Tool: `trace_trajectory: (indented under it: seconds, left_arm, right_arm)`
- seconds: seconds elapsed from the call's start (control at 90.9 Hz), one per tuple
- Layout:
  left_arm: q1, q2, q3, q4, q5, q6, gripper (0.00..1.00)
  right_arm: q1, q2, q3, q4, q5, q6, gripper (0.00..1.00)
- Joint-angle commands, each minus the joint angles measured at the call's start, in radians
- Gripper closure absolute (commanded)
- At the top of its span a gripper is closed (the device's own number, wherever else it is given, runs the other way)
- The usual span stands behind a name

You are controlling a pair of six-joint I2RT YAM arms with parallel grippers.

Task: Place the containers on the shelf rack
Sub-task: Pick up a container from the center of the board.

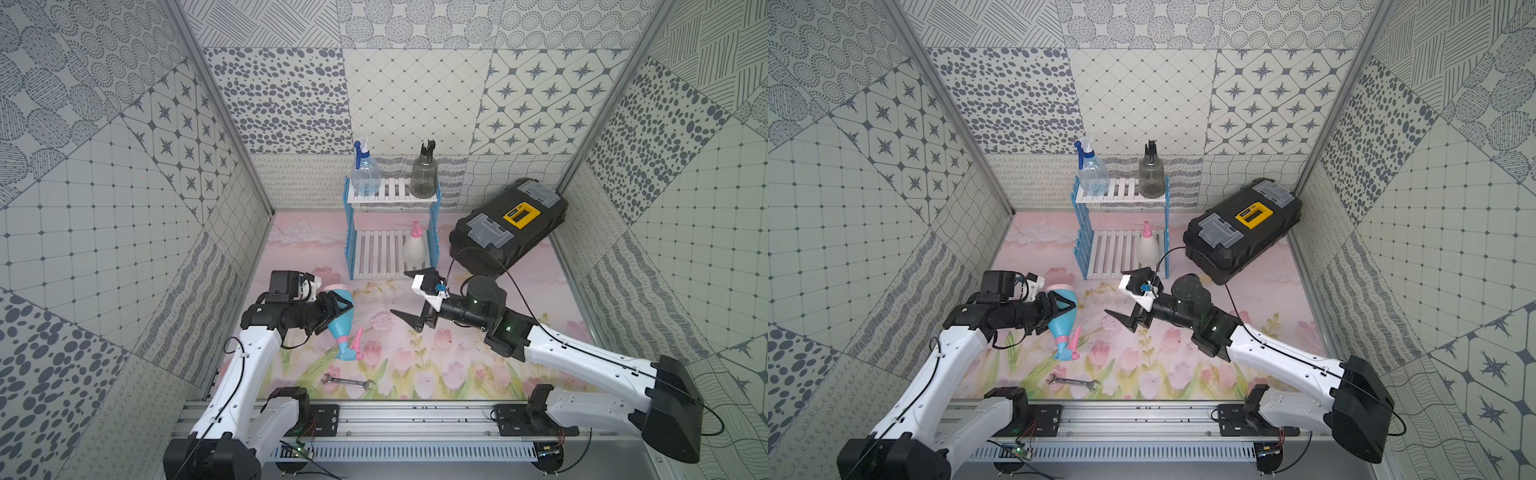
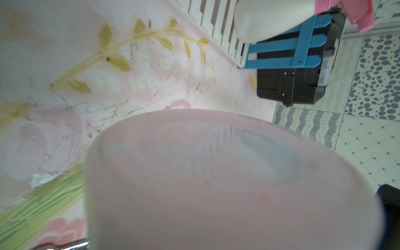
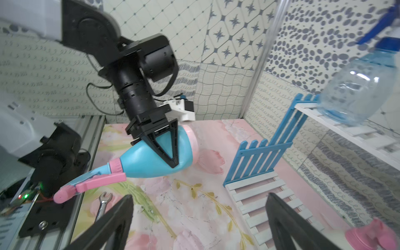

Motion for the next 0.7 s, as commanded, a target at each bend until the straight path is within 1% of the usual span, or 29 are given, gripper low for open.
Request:
trace_trajectory:
  seconds: [0.0, 0.11, 0.176, 0.275, 0.484, 0.605, 0.693]
  left_arm:
    - [-0.054, 0.029, -0.012, -0.119, 0.138, -0.006, 0.4]
    - [-0.084, 0.074, -0.015, -0.119, 0.17, 0.017, 0.39]
    - [-0.091, 0.106, -0.019, -0.121, 0.168, 0.038, 0.39]
    - [-0.1, 0.143, -0.017, -0.097, 0.174, 0.037, 0.39]
    - [-0.12, 0.248, 0.019, -0.114, 0.17, 0.057, 0.38]
    - [-0.138, 0.296, 0.037, -0.117, 0.151, 0.06, 0.39]
    - [-0.151, 0.317, 0.047, -0.119, 0.132, 0.044, 0.38]
  right_arm:
    - [0.089, 0.035, 0.051, -0.055, 0.099, -0.207, 0.03]
    - [0.182, 0.068, 0.057, -0.073, 0.156, -0.325, 0.03]
    - [0.24, 0.08, 0.054, -0.085, 0.188, -0.394, 0.03]
    - [0.311, 0.095, 0.062, -0.124, 0.244, -0.505, 0.03]
    - [0.408, 0.149, 0.1, -0.219, 0.365, -0.699, 0.03]
    - [0.419, 0.176, 0.125, -0.266, 0.394, -0.744, 0.09]
    - [0.428, 0.202, 0.143, -0.297, 0.434, -0.784, 0.17]
